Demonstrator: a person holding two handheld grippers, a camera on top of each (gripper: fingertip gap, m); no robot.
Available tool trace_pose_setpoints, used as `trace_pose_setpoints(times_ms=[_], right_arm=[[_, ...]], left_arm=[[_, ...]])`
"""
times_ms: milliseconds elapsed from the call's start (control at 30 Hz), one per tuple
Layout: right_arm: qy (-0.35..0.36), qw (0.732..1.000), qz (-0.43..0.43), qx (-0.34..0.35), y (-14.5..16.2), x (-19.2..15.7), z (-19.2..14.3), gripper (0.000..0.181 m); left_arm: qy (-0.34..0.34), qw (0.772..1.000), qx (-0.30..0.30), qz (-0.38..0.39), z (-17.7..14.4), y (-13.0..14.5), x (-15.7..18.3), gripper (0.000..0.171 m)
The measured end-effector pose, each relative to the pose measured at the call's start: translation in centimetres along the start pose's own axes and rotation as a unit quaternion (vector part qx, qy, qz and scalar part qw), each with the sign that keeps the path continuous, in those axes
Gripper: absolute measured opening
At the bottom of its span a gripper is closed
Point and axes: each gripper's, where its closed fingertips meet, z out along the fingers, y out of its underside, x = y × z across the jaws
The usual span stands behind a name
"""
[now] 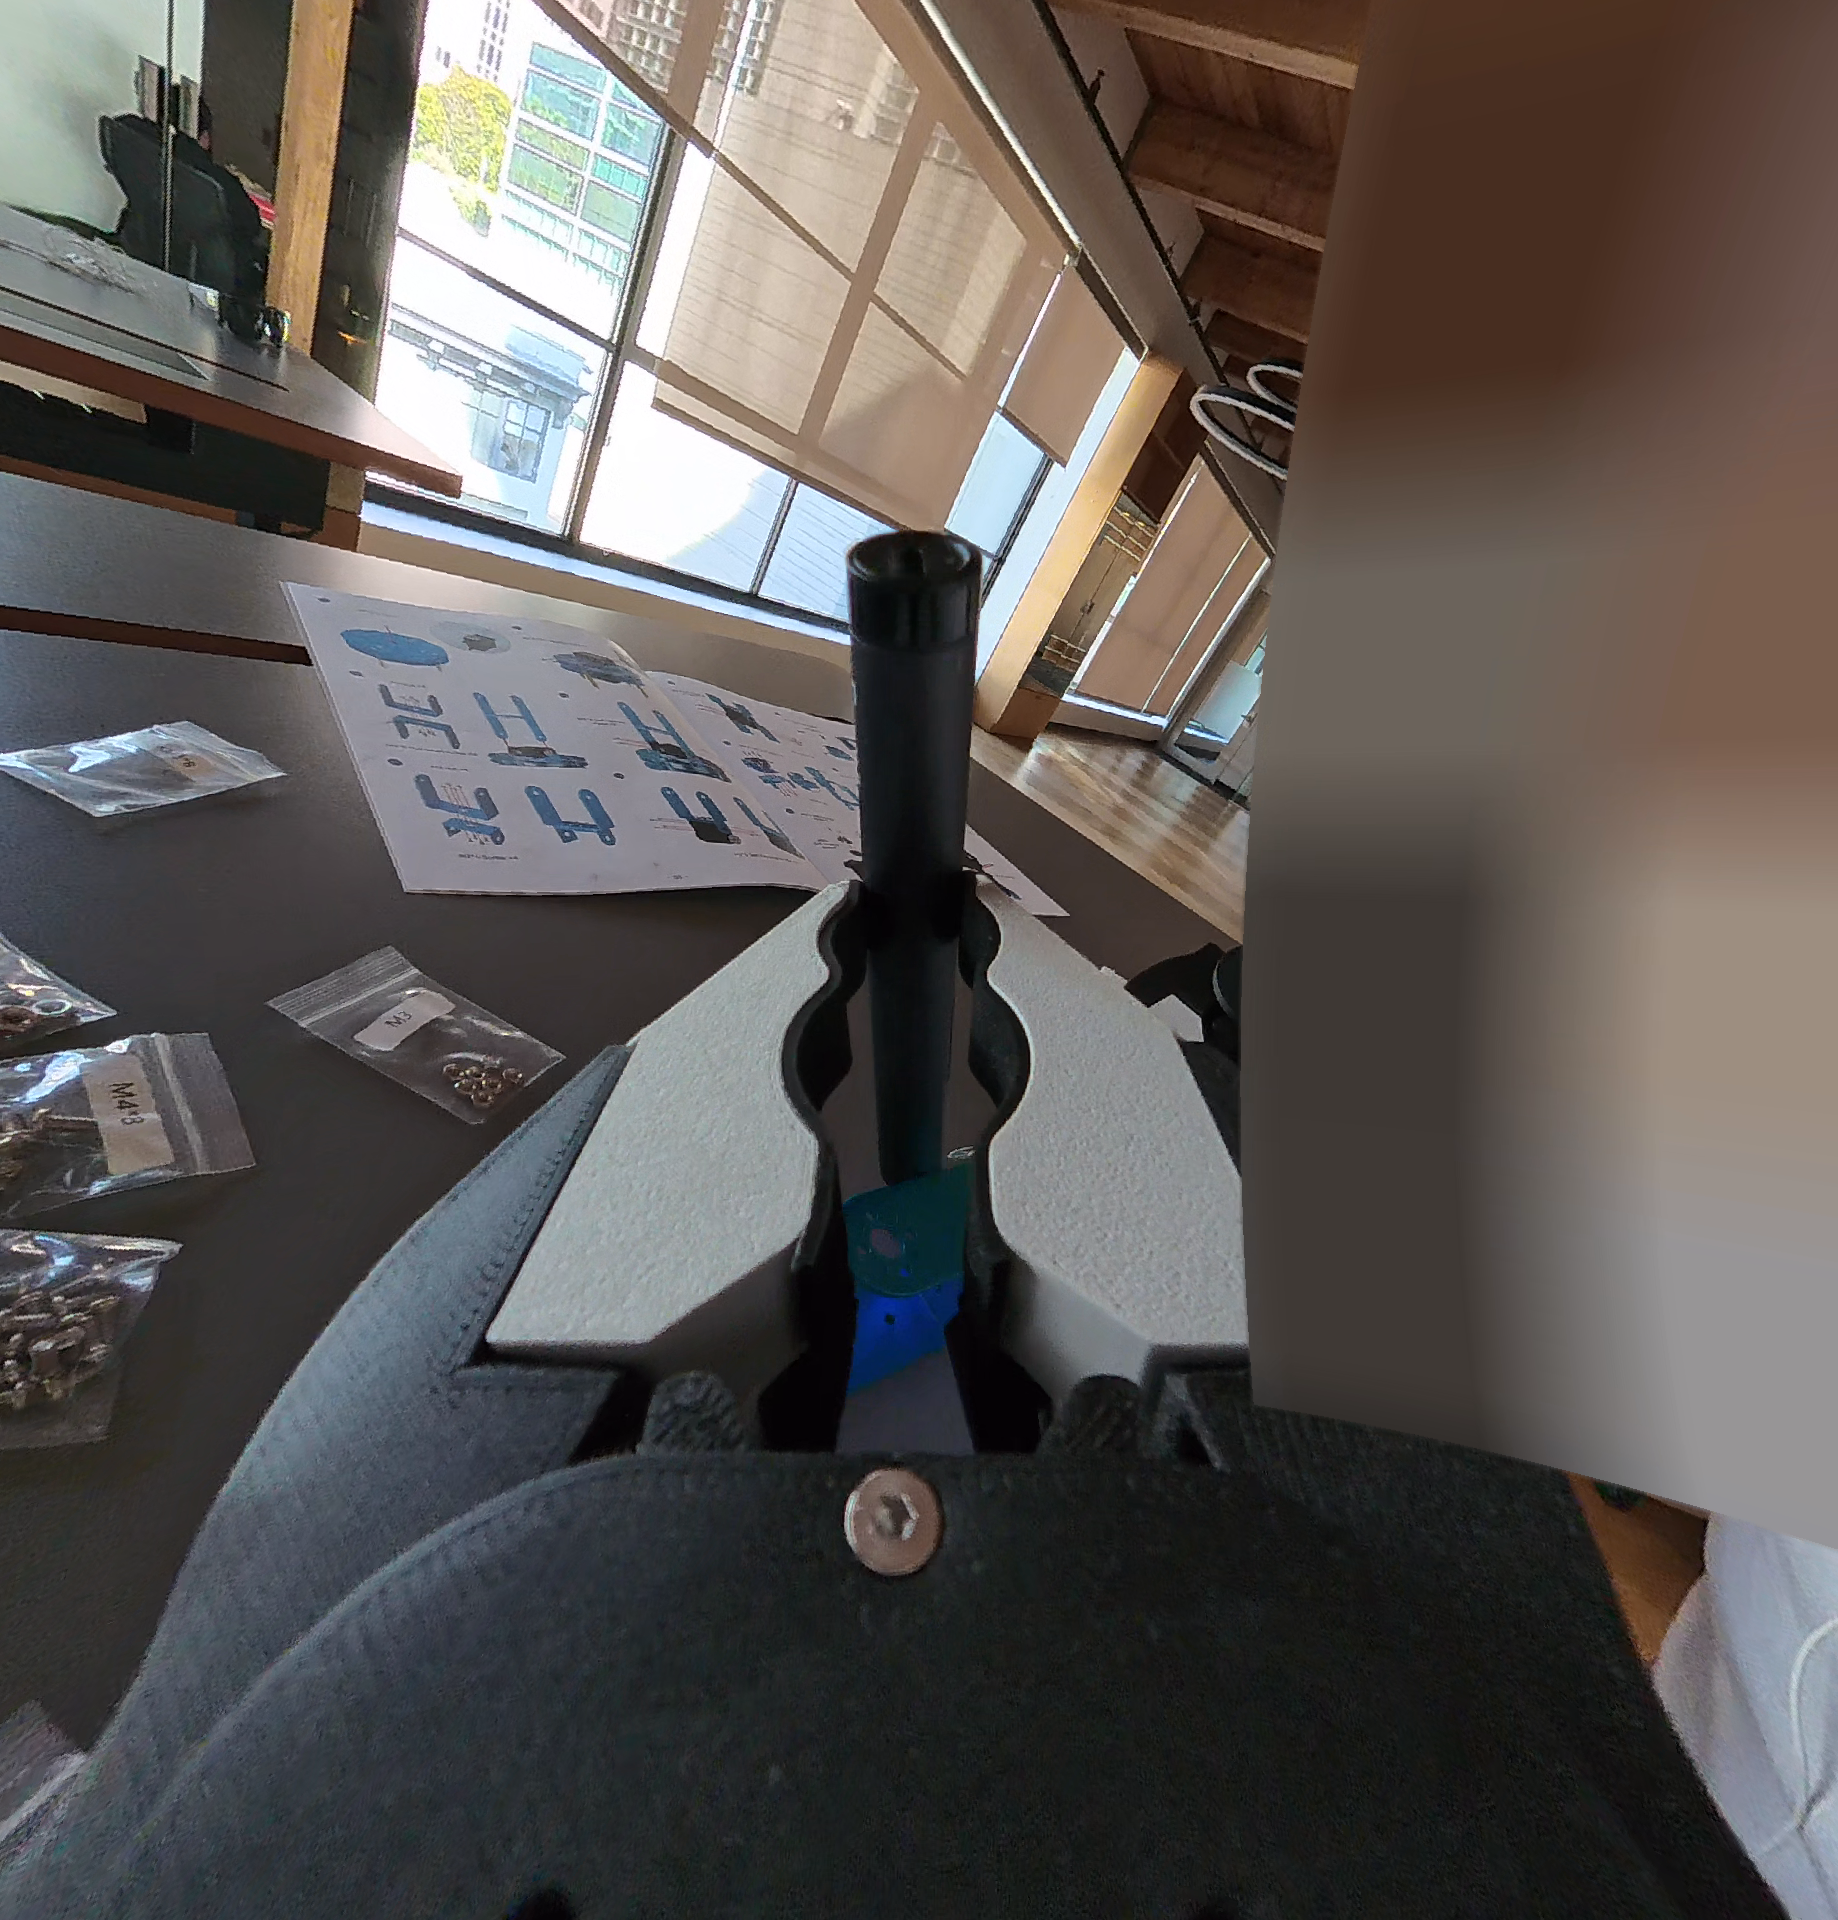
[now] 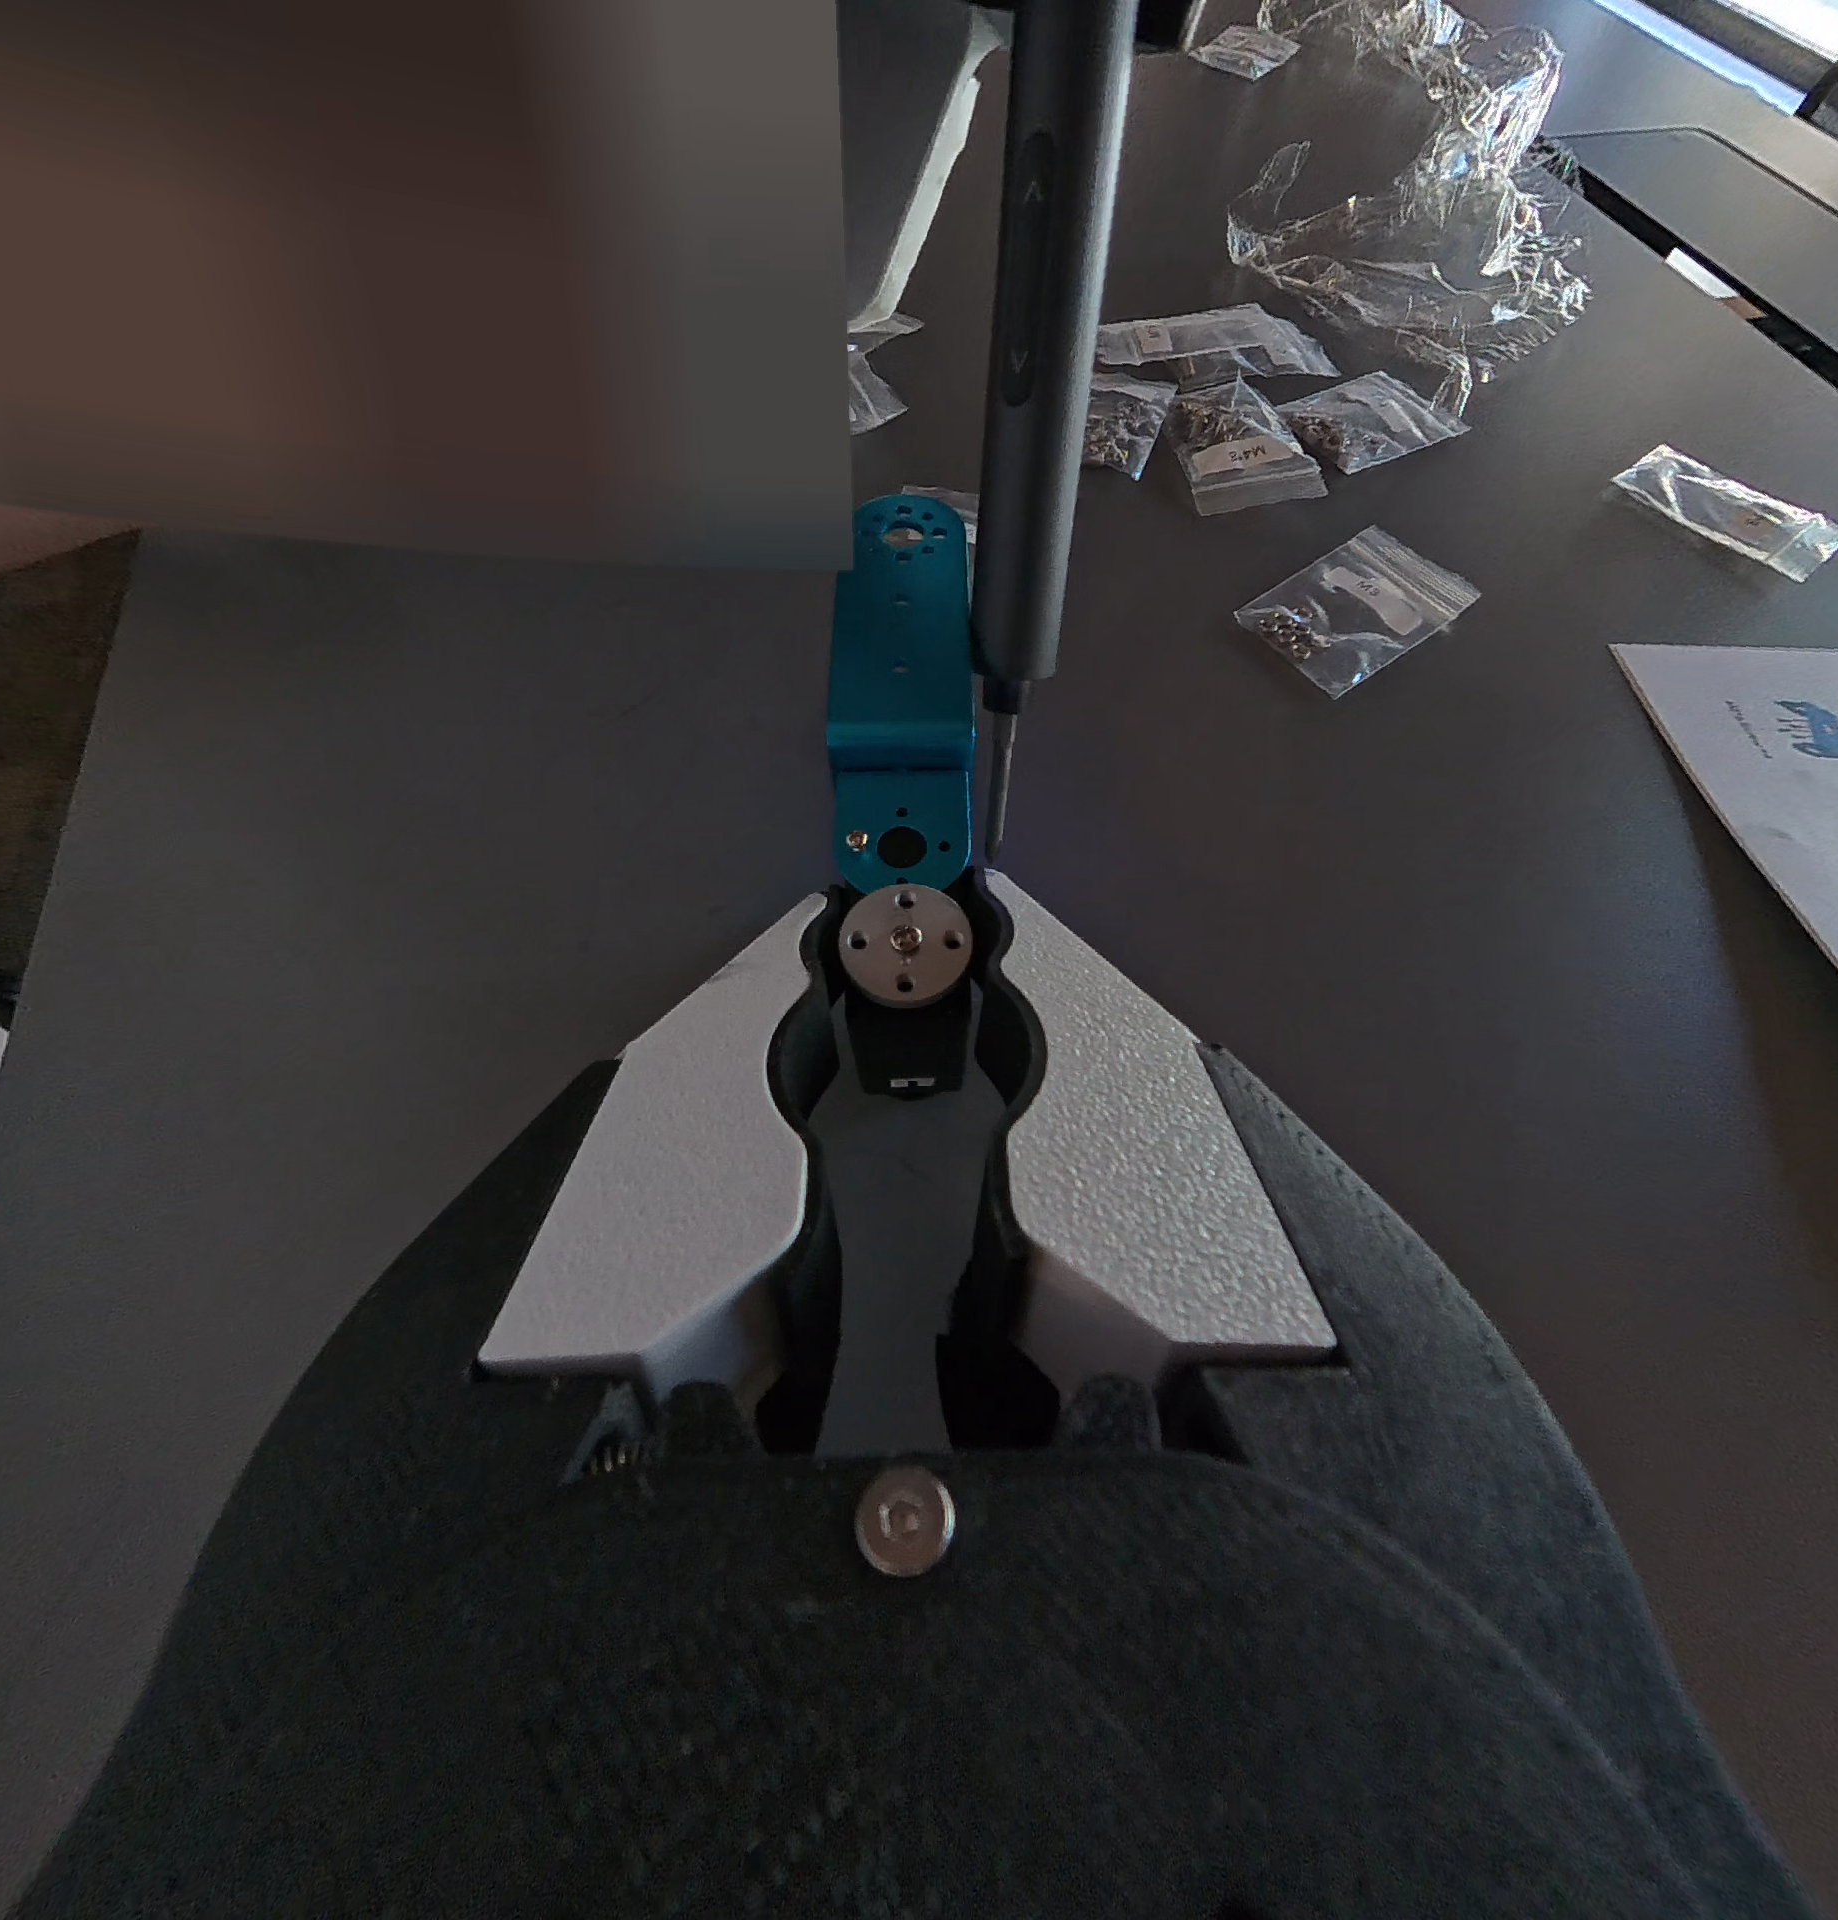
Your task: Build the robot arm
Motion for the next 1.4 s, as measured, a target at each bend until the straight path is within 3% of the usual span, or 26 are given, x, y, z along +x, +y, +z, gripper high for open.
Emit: trace_pose_setpoints(times_ms=[33,333,533,700,833,933,1000,1200,1400], right_arm=[[0.0,1.0,0.0,0.0,0.0,0.0,0.0,0.022],[-0.002,1.0,-0.006,0.0,0.0,-0.1,0.0,0.022],[-0.004,1.0,-0.011,0.0,0.0,-0.3,0.0,0.022],[-0.005,1.0,-0.012,0.0,0.1,-0.4,-0.2,0.022],[-0.008,1.0,-0.005,0.0,0.1,-0.3,-0.2,0.022],[-0.009,1.0,-0.004,0.0,0.1,-0.3,-0.2,0.022],[-0.01,1.0,-0.003,0.0,0.1,-0.4,-0.3,0.023],[-0.014,1.0,0.004,0.001,0.2,-0.6,-0.5,0.022],[-0.01,1.0,0.0,0.0,0.3,-0.6,-0.7,0.022]], left_arm=[[0.0,1.0,0.001,-0.002,-0.1,0.0,0.0,0.016],[-0.019,1.0,0.022,-0.01,-1.1,-0.1,-0.4,0.016],[-0.049,0.986,0.113,-0.114,-3.3,-2.2,-2.8,0.016],[-0.092,0.954,0.181,-0.219,-8.5,-3.9,-5.4,0.016],[-0.114,0.908,0.108,-0.388,-11.4,-0.4,-6.5,0.016],[-0.182,0.872,0.025,-0.454,-12.2,3.2,-6.6,0.016],[-0.202,0.849,-0.028,-0.487,-11.9,4.1,-6.2,0.016],[-0.279,0.812,-0.282,-0.428,-9.9,6.3,-6.7,0.017],[-0.321,0.755,-0.377,-0.43,-8.6,8.7,-7.4,0.016]])
